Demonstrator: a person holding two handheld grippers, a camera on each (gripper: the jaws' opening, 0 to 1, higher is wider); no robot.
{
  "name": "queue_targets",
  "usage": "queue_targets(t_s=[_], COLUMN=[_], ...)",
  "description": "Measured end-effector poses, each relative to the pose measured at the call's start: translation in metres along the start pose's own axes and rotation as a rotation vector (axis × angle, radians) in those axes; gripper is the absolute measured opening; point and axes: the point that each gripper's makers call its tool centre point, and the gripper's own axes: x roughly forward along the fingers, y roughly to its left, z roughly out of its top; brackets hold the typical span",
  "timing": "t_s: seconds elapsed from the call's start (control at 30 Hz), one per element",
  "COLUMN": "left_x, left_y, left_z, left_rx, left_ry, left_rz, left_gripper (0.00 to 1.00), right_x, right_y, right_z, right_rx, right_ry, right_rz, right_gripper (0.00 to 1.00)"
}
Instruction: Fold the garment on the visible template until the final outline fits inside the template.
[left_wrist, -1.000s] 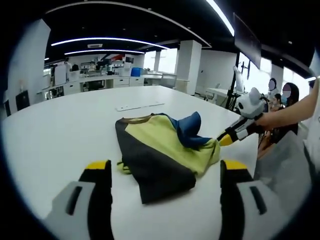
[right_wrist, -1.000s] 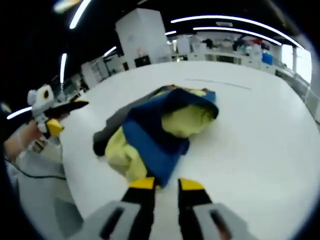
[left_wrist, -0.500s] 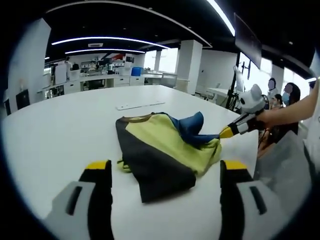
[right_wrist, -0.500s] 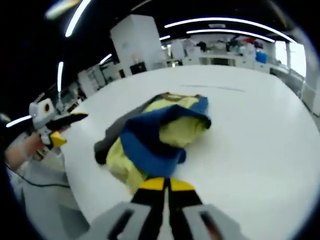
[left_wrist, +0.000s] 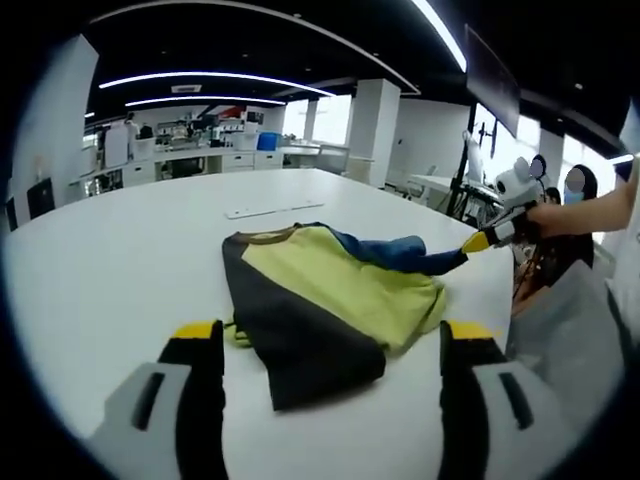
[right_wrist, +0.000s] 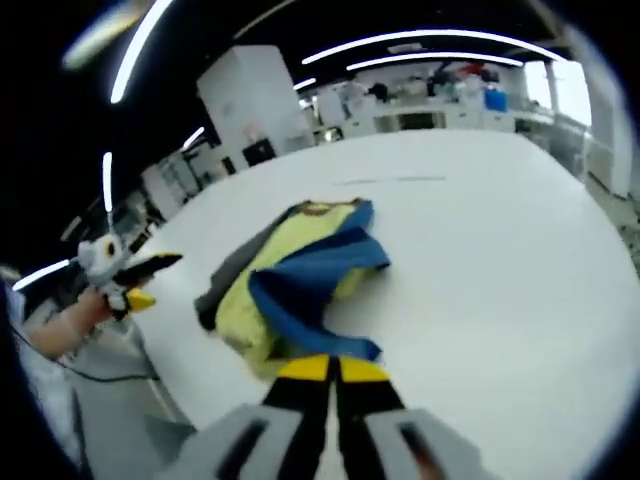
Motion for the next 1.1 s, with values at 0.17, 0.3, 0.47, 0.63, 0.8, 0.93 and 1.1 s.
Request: queue_targets(t_s=[0.17,0.3,0.47,0.63,0.8,0.93,1.1], left_x=[0.002,0.004,0.006,0.008,0.010,0.012,0.013], left_y=[-0.002,-0.003,-0.003,0.000,-0.002,0.001,0.004], left_z=[-0.001,-0.003,-0.003,-0.006,-0.007,-0.008,-0.008], left_rx=[-0.004,-0.004,-0.005,-0.009,-0.008,-0.011,-0.016], left_ry=[0.003,0.007,0.013,0.018,0.030,0.039,0.044], left_rz=[-0.004,-0.010,-0.012,-0.014,-0.019,-0.016,-0.007], left_gripper=[0.86,0.86,0.86,0.86,0.85,0.85,0.85], right_x=[-0.027,-0.043,-0.057,-0.067,-0.069,-0.068,-0.064], right_y=[-0.011,-0.021,-0.046,-0.077,-0.114,-0.138,-0.170], right_z=[0.010,0.017,0.018,0.013,0.010,0.009,0.013], right_rx=[0.080,0.106,0.152,0.220,0.278,0.312,0.329], right_ry=[-0.033,-0.044,-0.039,-0.039,-0.026,-0.008,0.008], right_rz=[-0.008,-0.027,-0.063,-0.121,-0.173,-0.218,-0.259], right_gripper=[0.00,0.00,0.00,0.00,0.00,0.00,0.00])
